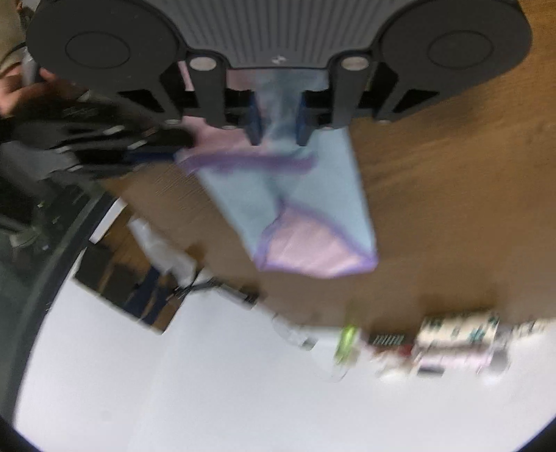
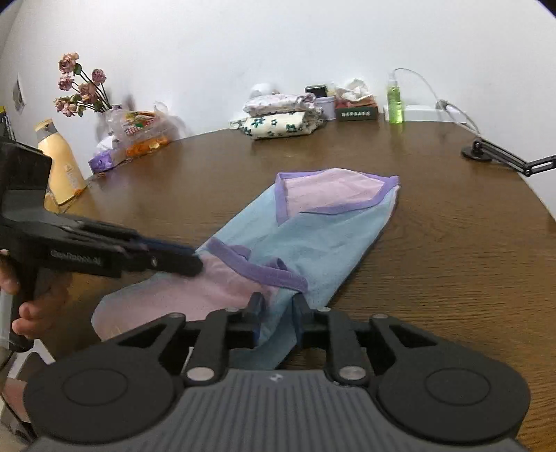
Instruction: Fold clothes
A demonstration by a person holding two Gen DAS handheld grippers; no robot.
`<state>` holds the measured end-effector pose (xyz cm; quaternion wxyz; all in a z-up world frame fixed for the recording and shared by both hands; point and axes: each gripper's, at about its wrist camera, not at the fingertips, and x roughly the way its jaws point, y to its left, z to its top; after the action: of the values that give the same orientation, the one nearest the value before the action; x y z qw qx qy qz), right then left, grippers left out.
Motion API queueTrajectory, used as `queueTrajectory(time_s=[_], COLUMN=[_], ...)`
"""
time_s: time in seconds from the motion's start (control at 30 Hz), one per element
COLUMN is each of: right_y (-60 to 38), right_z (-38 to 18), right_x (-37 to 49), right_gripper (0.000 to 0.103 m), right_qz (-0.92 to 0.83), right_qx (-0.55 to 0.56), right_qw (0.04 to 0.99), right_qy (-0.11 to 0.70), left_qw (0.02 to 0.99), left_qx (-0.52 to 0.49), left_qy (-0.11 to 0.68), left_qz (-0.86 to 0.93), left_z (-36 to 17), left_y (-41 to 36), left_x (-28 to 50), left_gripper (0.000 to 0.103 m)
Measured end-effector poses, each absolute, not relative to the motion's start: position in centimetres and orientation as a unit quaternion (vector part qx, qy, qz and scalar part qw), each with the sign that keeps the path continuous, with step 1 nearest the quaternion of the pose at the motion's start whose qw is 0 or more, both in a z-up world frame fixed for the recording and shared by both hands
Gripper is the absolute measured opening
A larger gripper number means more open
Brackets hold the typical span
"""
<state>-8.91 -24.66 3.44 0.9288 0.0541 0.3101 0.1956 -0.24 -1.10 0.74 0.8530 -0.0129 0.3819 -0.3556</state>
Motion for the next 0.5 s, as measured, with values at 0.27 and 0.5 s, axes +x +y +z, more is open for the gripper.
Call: queueTrajectory(time_s=[0.27, 0.5], right_y=[-23.6, -25.8], right_z=[4.6, 3.7], right_x=[-14.2, -15.7], right_gripper=[0.019, 0.046], right_qz=[0.346, 0.318], right_qx=[0.025, 0.06], right_qw=[0.908, 0.918], right_qy=[0.234, 0.228], left_qw=[0.832, 0.841], left_qx=[-0.042, -0.04], left_qy=[0.362, 0.353], left_qz=[-0.418, -0.409], left_z=[2.2, 1.7], left_y=[4.6, 5.0], left_x=[-5.4, -7.1], left_gripper=[0.025, 0.03])
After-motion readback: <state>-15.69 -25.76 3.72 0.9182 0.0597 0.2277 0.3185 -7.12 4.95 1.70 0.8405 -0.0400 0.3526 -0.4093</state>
